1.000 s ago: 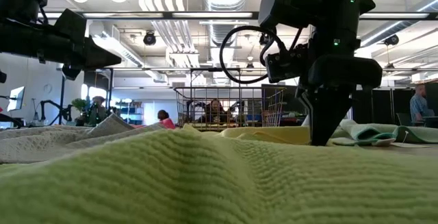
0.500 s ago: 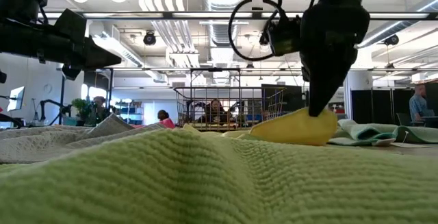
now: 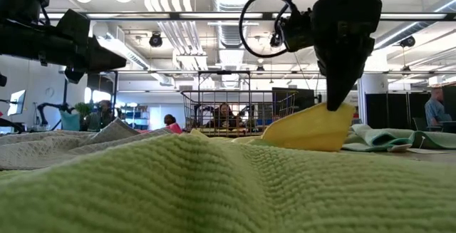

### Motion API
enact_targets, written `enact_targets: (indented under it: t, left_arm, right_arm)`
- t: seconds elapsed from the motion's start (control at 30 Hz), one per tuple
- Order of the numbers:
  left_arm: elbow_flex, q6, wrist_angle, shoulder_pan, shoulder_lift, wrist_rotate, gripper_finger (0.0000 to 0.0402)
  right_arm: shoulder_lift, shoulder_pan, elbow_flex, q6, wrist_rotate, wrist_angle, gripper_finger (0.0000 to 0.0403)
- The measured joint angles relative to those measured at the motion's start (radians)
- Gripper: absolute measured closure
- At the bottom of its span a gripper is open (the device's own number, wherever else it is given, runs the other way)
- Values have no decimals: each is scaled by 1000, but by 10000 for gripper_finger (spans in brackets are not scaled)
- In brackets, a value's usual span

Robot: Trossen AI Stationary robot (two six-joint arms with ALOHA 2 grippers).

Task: Fold microfiber towels
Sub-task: Fold the yellow towel

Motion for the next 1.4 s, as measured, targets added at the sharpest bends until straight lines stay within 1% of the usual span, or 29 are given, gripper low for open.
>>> enact_targets:
  t: [0.07, 0.2, 0.3, 0.4, 0.47, 0.6, 0.7, 0.77, 0.9, 1.1, 1.17, 1.33, 1.4]
  left_arm:
    - [0, -42, 0, 0, -2, 0, 319]
    - [0, -188, 1, 0, -2, 1, 271]
    - [0, -238, 19, 0, 2, 52, 244]
    - [0, -231, 93, -1, 15, 136, 236]
    - [0, -230, 148, 0, 33, 172, 236]
    - [0, -223, 222, -2, 87, 203, 236]
    - [13, -223, 228, -2, 142, 218, 236]
    - [38, -216, 234, -2, 189, 249, 236]
    - [103, -135, 235, -3, 315, 337, 236]
    - [218, -11, 237, -24, 535, 386, 236]
    - [257, 28, 230, -45, 615, 410, 236]
    - [350, 110, 236, -129, 812, 415, 236]
    - [381, 118, 227, -169, 889, 415, 236]
  right_arm:
    - [0, 0, 13, -2, 3, -22, 394]
    - [-2, 0, 37, -1, 23, -46, 394]
    - [-2, 0, 63, -1, 34, -60, 394]
    - [-2, -1, 86, -1, 51, -73, 394]
    - [-2, -5, 107, 0, 55, -96, 394]
    - [-2, -14, 150, 15, 104, -149, 394]
    - [-2, -26, 184, 16, 114, -183, 394]
    - [-3, -33, 200, 16, 121, -199, 394]
    - [-2, -50, 222, 35, 135, -216, 394]
    - [-3, -76, 235, 81, 157, -218, 394]
    - [-3, -85, 241, 99, 159, -217, 394]
    - [-3, -99, 248, 131, 170, -217, 394]
    - [-3, -101, 253, 132, 186, -217, 394]
